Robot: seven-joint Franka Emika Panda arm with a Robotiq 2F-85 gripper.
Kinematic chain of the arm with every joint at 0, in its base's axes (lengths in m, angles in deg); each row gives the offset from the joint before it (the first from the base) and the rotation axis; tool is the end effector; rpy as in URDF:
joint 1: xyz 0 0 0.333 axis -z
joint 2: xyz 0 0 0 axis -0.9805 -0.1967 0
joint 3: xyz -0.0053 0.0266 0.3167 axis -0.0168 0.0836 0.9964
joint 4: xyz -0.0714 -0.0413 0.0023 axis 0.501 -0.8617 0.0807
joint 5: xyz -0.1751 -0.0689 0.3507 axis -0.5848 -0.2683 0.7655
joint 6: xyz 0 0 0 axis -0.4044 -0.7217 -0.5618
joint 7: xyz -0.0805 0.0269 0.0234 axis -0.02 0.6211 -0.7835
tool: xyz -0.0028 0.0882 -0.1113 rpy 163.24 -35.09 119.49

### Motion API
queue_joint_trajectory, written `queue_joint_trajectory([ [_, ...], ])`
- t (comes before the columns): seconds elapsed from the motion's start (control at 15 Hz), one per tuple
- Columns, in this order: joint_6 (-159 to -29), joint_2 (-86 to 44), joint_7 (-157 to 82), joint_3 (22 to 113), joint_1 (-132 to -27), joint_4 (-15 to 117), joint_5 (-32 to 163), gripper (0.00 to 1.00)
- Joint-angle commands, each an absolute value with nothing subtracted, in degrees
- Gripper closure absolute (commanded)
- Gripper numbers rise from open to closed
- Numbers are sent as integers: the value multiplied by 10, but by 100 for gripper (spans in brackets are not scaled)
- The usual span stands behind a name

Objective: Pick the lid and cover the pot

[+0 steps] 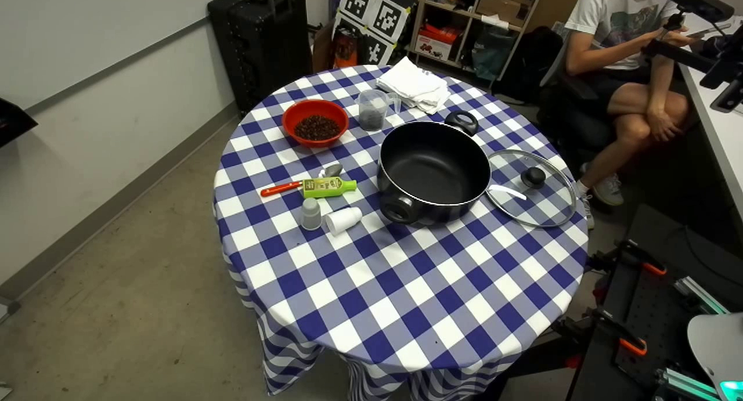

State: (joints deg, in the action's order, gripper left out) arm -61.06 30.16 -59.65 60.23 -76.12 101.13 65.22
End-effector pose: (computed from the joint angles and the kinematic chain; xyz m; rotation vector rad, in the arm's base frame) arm 0.3454 -0.0899 0.4483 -3.0480 -0.1794 0.1280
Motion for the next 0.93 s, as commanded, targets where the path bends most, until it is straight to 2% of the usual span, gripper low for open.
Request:
queue_joint_trajectory([
  [0.0,-651,281,-577,609,-751,1011,649,0],
  [0.47,-841,138,-386,663,-716,1026,624,0],
  [0.87,-847,16,-207,701,-709,997,570,0],
])
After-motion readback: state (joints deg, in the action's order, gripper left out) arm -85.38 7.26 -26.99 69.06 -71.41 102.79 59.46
